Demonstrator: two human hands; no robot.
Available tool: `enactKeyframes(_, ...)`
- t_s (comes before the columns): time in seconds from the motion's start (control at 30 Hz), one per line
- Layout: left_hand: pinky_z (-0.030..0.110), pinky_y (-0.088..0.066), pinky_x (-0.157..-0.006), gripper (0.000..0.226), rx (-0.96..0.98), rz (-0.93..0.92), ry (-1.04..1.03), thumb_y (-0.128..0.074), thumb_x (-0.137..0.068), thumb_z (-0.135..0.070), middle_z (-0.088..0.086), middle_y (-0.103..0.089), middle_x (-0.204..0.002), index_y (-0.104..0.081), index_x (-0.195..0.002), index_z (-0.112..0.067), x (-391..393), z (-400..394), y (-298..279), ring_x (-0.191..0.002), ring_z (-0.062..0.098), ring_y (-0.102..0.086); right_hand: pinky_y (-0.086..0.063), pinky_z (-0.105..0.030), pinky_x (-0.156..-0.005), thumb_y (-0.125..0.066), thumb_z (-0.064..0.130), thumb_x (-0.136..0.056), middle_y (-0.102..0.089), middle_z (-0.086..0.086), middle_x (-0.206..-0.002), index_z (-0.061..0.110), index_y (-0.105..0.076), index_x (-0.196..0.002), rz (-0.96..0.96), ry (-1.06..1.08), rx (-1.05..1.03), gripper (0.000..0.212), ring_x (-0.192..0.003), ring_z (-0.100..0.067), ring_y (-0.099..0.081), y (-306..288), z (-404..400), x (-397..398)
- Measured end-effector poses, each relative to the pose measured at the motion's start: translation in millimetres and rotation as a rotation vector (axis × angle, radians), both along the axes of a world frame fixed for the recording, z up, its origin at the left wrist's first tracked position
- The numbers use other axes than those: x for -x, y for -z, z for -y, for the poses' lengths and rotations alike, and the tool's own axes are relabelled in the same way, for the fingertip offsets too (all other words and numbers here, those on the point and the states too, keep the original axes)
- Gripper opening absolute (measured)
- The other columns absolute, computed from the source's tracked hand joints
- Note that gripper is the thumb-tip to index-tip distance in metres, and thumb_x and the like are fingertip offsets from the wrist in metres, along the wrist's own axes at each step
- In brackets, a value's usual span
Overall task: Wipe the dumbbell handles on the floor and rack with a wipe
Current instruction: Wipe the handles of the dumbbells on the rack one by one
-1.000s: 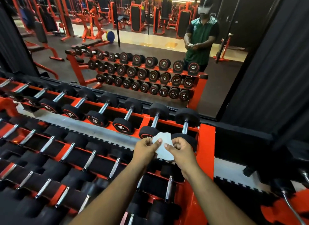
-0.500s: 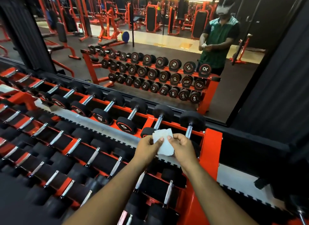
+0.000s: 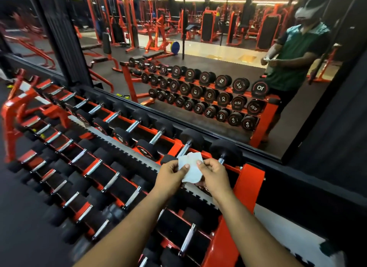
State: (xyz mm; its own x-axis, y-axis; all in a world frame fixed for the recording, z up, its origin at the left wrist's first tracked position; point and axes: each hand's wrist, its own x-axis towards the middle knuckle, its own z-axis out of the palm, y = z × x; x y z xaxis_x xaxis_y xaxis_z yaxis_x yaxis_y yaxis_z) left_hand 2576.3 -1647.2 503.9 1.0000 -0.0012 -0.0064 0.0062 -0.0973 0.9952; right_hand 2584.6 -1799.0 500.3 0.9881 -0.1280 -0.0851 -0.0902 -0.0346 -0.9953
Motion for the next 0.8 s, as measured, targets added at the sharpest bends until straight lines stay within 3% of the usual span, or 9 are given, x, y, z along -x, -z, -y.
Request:
enactKeyframes(0.1, 0.031, -0.051, -0.054, 0.021, 0.067, -0.031, 0.017, -0.058, -0.104, -0.02, 0.014, -0.071, -0.081, -0.07, -0.104, -0.004, 0.3, -2.2, 4.1, -0.064, 0.021, -0.062, -0.06, -0.038, -0.06, -0.061, 0.026, -0.101, -0.073, -0.017, -0.088, 0.008, -0.065, -0.094, -0.016, -0.017, -0.04, 0.02, -0.079, -0.032, -0.074, -0.9, 1.3, -0.9)
enactKeyframes(0.2, 0.031, -0.052, -0.055, 0.021, 0.05, -0.034, 0.037, -0.053, -0.106, -0.019, 0.014, -0.07, -0.082, -0.068, -0.108, -0.003, 0.0, -12.1, 4.5, -0.066, 0.021, -0.062, -0.063, -0.044, -0.068, -0.057, 0.03, -0.102, -0.075, -0.016, -0.094, 0.015, -0.067, -0.104, -0.055, -0.103, -0.074, 0.018, -0.085, -0.034, -0.074, -7.3, -5.3, 0.0)
enactKeyframes(0.33, 0.024, -0.05, -0.053, 0.02, 0.037, -0.041, 0.054, -0.046, -0.107, -0.01, 0.003, -0.072, -0.078, -0.066, -0.111, -0.007, -3.2, -34.3, -4.5, -0.062, 0.012, -0.064, -0.063, -0.047, -0.076, -0.062, 0.025, -0.1, -0.077, -0.009, -0.099, 0.019, -0.067, -0.116, -0.079, -0.209, -0.016, 0.019, -0.092, -0.031, -0.074, -17.2, -18.9, 2.1)
enactKeyframes(0.43, 0.024, -0.053, -0.061, 0.02, 0.088, -0.04, 0.057, -0.049, -0.105, -0.01, 0.004, -0.073, -0.087, -0.067, -0.112, -0.012, -4.4, -50.6, -9.6, -0.07, 0.011, -0.066, -0.063, -0.045, -0.076, -0.061, 0.021, -0.1, -0.077, -0.007, -0.097, 0.016, -0.068, -0.115, -0.079, -0.19, 0.026, 0.017, -0.088, -0.029, -0.075, -23.1, -37.8, 4.3)
enactKeyframes(0.5, 0.028, -0.056, -0.07, 0.018, 0.107, -0.004, 0.061, -0.058, -0.103, -0.021, 0.006, -0.076, -0.096, -0.07, -0.113, -0.013, -4.3, -63.7, -9.7, -0.08, 0.014, -0.071, -0.063, -0.042, -0.073, -0.06, 0.018, -0.1, -0.078, -0.006, -0.095, 0.015, -0.068, -0.112, -0.07, -0.16, 0.03, 0.015, -0.087, -0.026, -0.076, -27.6, -55.7, 6.8)
enactKeyframes(0.57, 0.029, -0.058, -0.072, 0.021, 0.036, 0.06, 0.04, -0.065, -0.099, -0.032, 0.004, -0.078, -0.094, -0.074, -0.108, -0.015, -3.6, -70.4, -8.4, -0.084, 0.016, -0.074, -0.062, -0.041, -0.072, -0.061, 0.016, -0.1, -0.078, -0.004, -0.092, 0.015, -0.068, -0.109, -0.059, -0.141, 0.023, 0.012, -0.086, -0.025, -0.076, -31.1, -67.0, 10.9)
enactKeyframes(0.63, 0.027, -0.055, -0.063, 0.022, -0.05, 0.081, -0.058, -0.065, -0.099, -0.033, 0.002, -0.077, -0.084, -0.075, -0.095, -0.014, -5.2, -79.2, -7.2, -0.074, 0.012, -0.072, -0.062, -0.043, -0.073, -0.062, 0.016, -0.099, -0.078, -0.003, -0.092, 0.014, -0.066, -0.111, -0.042, -0.14, 0.046, 0.013, -0.085, -0.023, -0.076, -30.5, -76.0, 13.9)
enactKeyframes(0.73, 0.024, -0.05, -0.056, 0.026, 0.006, 0.0, -0.108, -0.059, -0.103, -0.03, 0.0, -0.073, -0.075, -0.071, -0.087, -0.013, -7.5, -85.7, -4.8, -0.065, 0.01, -0.065, -0.063, -0.048, -0.076, -0.064, 0.014, -0.098, -0.077, -0.001, -0.097, 0.015, -0.064, -0.118, -0.021, -0.151, 0.072, 0.02, -0.086, -0.023, -0.076, -27.3, -83.0, 17.0)
enactKeyframes(0.8, 0.029, -0.05, -0.06, 0.029, 0.046, -0.066, -0.121, -0.053, -0.104, -0.027, 0.004, -0.071, -0.076, -0.068, -0.084, -0.012, -7.8, -86.6, -4.2, -0.068, 0.014, -0.064, -0.063, -0.047, -0.075, -0.065, 0.013, -0.097, -0.076, 0.0, -0.101, 0.016, -0.063, -0.122, -0.016, -0.167, 0.083, 0.026, -0.088, -0.022, -0.075, -24.5, -84.3, 17.3)
